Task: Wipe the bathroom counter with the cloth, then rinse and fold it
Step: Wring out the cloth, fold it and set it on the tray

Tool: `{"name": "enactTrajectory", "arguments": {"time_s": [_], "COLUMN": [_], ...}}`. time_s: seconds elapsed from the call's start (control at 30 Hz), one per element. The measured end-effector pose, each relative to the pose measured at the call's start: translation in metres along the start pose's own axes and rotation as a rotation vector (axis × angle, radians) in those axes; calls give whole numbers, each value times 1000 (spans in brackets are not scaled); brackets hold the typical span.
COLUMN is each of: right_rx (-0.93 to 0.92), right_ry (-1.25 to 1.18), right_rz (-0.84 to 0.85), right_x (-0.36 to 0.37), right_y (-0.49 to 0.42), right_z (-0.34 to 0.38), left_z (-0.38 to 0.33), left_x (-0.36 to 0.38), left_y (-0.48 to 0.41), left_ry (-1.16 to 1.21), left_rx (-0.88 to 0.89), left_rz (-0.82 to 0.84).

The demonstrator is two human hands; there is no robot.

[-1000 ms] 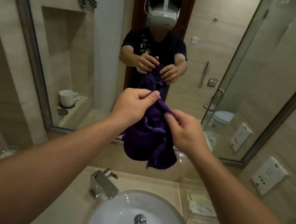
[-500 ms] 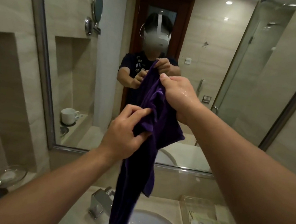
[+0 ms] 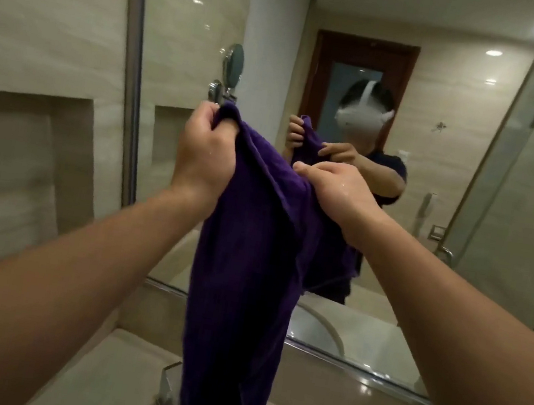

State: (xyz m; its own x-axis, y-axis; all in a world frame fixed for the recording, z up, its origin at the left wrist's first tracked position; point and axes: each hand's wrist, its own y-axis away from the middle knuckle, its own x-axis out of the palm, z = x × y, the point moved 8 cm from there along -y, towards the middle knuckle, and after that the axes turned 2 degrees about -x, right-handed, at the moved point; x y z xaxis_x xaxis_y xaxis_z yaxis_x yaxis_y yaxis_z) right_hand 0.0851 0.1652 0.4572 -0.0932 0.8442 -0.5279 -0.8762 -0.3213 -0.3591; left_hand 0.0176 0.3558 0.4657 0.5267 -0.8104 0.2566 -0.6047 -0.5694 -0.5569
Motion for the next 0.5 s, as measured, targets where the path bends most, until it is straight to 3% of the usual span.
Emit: {"name": "enactTrajectory", "arguments": {"time_s": [0.1, 0.2, 0.27, 0.37, 0.43, 0.5], "right_rx": [-276, -621, -734, -668, -564, -569], "right_ry": [96, 535, 773, 583, 320, 215], "right_rz": [-10, 23, 1, 11, 203, 340], "right_x": [-8, 9, 29, 36, 40, 43], "right_y": [10, 38, 49, 46, 41, 44], "right_z": [14, 32, 33, 32, 32, 42], "left_z": [-24, -53, -72, -99, -117, -134], "left_x": [-11, -26, -35, -57, -81, -107], "left_y": [-13, -14, -9, 4, 12, 22], "left_ry": [-76, -157, -225, -317, -342, -353], "left_rx": [-28, -16, -10, 11, 21, 23], "left_rz": [-113, -190, -231, -289, -354, -405]}}
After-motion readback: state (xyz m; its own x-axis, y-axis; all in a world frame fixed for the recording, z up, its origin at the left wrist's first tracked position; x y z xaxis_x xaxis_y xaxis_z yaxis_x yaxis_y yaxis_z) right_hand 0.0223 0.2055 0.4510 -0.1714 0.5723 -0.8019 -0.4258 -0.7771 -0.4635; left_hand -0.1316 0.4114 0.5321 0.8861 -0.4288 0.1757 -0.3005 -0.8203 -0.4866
